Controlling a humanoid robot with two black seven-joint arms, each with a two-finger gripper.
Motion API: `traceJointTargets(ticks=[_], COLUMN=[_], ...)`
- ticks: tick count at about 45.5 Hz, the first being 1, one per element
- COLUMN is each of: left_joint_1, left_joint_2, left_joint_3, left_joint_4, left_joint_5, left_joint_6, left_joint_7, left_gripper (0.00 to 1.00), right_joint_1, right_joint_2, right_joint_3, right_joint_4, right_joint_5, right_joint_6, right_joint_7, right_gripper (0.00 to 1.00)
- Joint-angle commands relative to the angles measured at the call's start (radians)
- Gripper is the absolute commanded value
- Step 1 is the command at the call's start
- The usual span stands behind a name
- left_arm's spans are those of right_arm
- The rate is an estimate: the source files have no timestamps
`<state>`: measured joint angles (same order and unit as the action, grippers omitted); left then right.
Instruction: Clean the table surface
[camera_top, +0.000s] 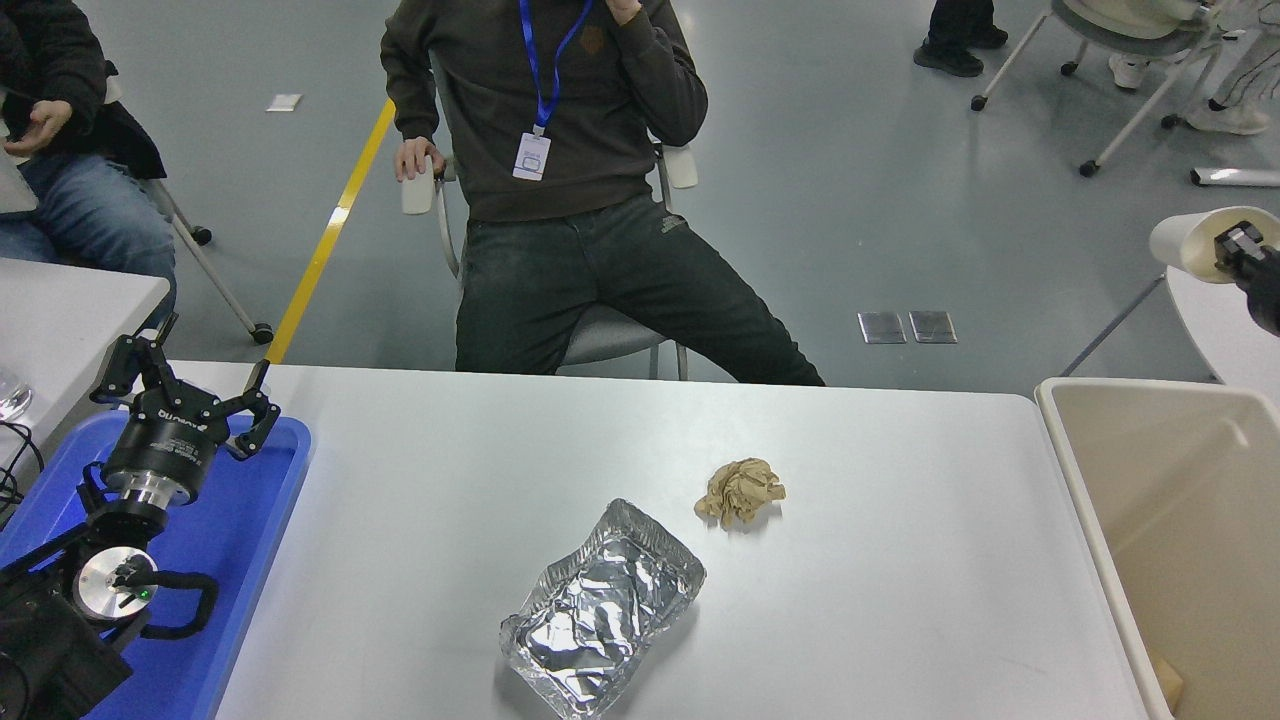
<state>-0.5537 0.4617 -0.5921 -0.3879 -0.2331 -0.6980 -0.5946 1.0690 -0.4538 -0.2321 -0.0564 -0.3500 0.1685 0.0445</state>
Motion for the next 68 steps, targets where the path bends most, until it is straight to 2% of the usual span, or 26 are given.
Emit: traceJointTargets(ticks=[1,17,46,68], left_joint_1=[0.0,0.0,0.0,0.0], left_joint_2=[0.0,0.0,0.0,0.0], left_joint_3=[0.0,0.0,0.0,0.0], left_joint_4=[0.001,0.001,0.001,0.001], left_joint_5=[0.0,0.0,0.0,0.0], left_joint_6=[0.0,0.0,0.0,0.0], left_joint_7=[0.001,-0.001,-0.001,-0.001], left_gripper=[1.0,1.0,1.0,1.0], right_joint_1=[-0.083,-0.213,-0.44,-0.466], right_joint_2=[-0.005,0.001,0.118,0.135], right_joint_3=[0.01,-0.004,0.01,-0.003], right_joint_4=[-0.026,-0.037,-0.033,-0.023], right_joint_5=[0.003,-0.014,0.002,0.002], right_joint_6=[-0.076,-0.168,-0.182,-0.182], right_joint_7=[-0.078,-0.091,-0.094,-0.094], right_gripper=[0.0,0.0,0.0,0.0])
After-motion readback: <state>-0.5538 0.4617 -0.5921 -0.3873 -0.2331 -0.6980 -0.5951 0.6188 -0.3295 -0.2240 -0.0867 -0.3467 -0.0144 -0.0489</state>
